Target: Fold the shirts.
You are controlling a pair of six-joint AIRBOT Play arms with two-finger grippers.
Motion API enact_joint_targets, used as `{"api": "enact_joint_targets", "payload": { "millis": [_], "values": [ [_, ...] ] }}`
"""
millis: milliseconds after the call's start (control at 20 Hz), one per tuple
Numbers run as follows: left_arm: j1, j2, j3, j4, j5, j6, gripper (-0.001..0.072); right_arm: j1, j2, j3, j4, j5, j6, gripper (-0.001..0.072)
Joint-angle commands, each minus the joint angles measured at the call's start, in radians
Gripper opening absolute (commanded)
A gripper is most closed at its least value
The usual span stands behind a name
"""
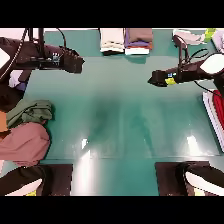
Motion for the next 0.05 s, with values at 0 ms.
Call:
{"api": "enact_joint_targets", "payload": {
  "millis": [0],
  "values": [
    [0.0, 0.001, 0.0, 0.0, 0.0, 0.0, 0.0026, 0.016, -0.003, 0.001, 0.002, 0.015, 0.0, 0.0017]
  ]
}}
